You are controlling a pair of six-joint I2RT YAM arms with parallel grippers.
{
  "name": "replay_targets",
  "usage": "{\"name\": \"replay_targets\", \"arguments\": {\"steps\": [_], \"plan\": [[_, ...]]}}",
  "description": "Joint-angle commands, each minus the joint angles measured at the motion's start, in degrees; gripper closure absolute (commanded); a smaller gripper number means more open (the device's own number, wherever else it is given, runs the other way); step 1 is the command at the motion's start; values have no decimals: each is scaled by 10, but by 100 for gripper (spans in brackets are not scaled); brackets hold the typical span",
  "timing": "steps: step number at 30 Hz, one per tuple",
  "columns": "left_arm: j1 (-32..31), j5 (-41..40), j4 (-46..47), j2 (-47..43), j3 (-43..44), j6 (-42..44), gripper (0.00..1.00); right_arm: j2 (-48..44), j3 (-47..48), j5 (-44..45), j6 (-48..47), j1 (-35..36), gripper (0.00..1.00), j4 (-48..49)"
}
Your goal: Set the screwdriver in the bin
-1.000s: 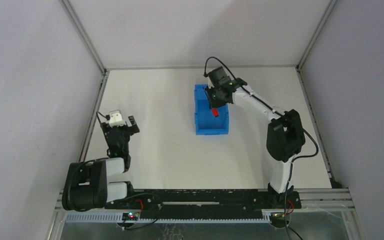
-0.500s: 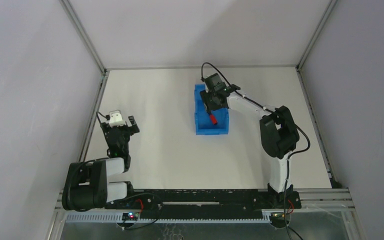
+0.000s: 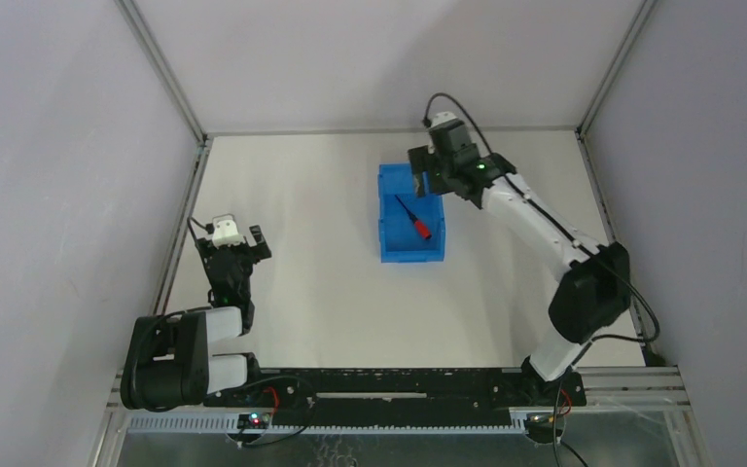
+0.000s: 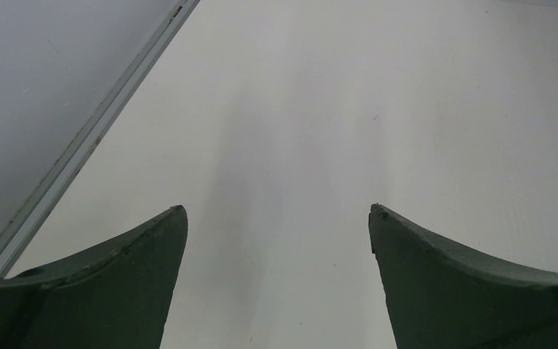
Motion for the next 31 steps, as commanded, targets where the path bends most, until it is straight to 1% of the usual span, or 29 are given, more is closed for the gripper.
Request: {"name": "replay_targets", "arguments": {"steps": [1, 2, 3, 4, 9, 13, 17, 25, 31], "plan": [[-1, 1, 39, -6, 23, 4, 0, -60, -34, 19, 10, -75, 14, -30], [-1, 1, 39, -6, 23, 3, 0, -69, -40, 7, 9, -100, 11, -36], [-1, 2, 38, -6, 23, 3, 0, -77, -47, -2, 7, -123, 4, -38], [-1, 1, 39, -6, 23, 3, 0, -83, -55, -12, 3, -150, 1, -38], [-1, 2, 39, -6, 23, 3, 0, -101, -82, -22, -12, -270, 0, -35], [-1, 1, 39, -6, 23, 3, 0, -98, -87, -35, -27, -326, 0, -31], [-1, 1, 38, -6, 23, 3, 0, -96, -94, -5, -37, -333, 0, -12], [-1, 1, 39, -6, 23, 3, 0, -111, -110, 9, -19, -334, 0, 14], [-1, 1, 39, -6, 23, 3, 0, -137, -128, -10, -7, -334, 0, 43]]}}
